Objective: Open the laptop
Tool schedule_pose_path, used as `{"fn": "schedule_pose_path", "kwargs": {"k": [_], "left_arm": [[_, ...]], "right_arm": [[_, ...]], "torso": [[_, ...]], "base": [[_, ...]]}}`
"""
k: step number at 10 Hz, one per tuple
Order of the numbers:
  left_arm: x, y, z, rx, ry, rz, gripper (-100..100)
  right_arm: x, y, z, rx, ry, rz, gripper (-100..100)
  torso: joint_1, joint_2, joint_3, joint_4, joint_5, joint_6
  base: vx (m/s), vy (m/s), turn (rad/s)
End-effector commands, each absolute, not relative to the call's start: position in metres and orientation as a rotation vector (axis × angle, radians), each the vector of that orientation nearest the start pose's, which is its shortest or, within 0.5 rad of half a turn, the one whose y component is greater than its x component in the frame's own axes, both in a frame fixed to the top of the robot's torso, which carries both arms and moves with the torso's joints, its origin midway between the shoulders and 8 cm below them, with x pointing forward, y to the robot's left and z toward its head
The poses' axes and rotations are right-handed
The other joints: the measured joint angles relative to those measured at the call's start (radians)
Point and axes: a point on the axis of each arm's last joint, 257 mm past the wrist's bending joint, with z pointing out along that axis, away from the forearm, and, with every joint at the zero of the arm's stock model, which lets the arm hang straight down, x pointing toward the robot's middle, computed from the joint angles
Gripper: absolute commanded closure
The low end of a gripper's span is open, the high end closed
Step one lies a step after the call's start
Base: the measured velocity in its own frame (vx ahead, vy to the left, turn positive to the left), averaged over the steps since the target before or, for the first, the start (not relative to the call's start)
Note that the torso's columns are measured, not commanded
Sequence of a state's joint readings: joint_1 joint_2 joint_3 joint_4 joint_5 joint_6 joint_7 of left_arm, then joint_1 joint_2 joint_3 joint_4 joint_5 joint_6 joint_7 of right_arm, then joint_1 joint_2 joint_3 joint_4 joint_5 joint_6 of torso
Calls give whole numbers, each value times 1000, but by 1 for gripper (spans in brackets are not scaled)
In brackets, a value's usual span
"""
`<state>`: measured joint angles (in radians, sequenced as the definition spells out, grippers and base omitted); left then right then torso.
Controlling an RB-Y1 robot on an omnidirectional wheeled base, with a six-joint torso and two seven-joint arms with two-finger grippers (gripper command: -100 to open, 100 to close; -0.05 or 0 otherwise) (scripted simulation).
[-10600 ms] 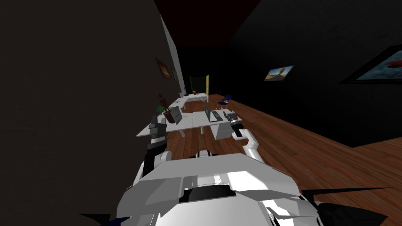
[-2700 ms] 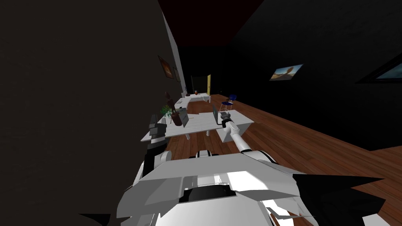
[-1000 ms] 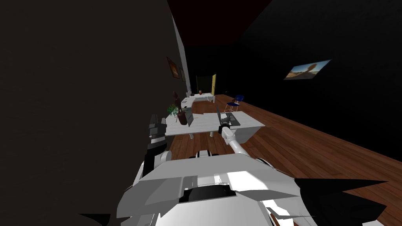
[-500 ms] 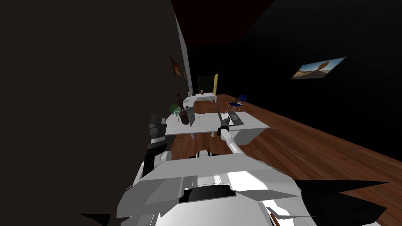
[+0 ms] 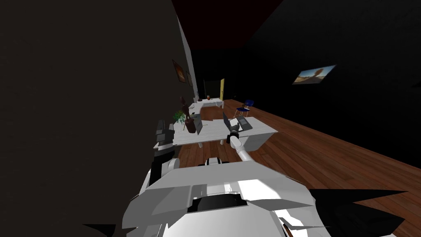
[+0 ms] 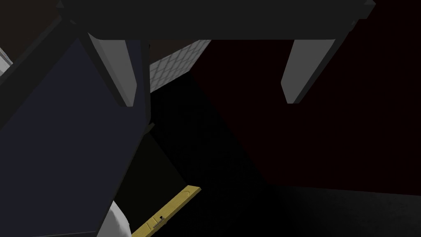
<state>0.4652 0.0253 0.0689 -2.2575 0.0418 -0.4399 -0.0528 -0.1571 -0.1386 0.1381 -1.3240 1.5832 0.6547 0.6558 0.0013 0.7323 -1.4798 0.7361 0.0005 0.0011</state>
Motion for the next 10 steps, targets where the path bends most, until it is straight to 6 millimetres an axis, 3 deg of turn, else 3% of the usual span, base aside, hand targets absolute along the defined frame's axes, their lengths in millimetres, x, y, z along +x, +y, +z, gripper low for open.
{"fn": "schedule_pose_path", "kwargs": {"k": [1, 5, 9, 10], "left_arm": [[356, 305, 16, -678, 648, -1212, 0], [356, 305, 16, -678, 648, -1212, 0], [356, 305, 16, -678, 648, -1212, 0], [356, 305, 16, -678, 648, -1212, 0]], "right_arm": [[555, -325, -246, -362, 1628, -1006, -100], [565, -298, -255, -455, 1633, -920, -100], [573, -267, -262, -547, 1622, -829, -100], [573, -267, -262, -547, 1622, -829, -100]], "torso": [[-1, 6, 4, 2, 0, -1], [-5, 9, 6, 3, -1, -1], [-1, 4, 3, 1, 0, -1], [-2, 8, 5, 2, -1, -1]], "base": [[15, 27, -25], [41, 3, -176], [47, 5, -9], [12, 11, 39]]}}
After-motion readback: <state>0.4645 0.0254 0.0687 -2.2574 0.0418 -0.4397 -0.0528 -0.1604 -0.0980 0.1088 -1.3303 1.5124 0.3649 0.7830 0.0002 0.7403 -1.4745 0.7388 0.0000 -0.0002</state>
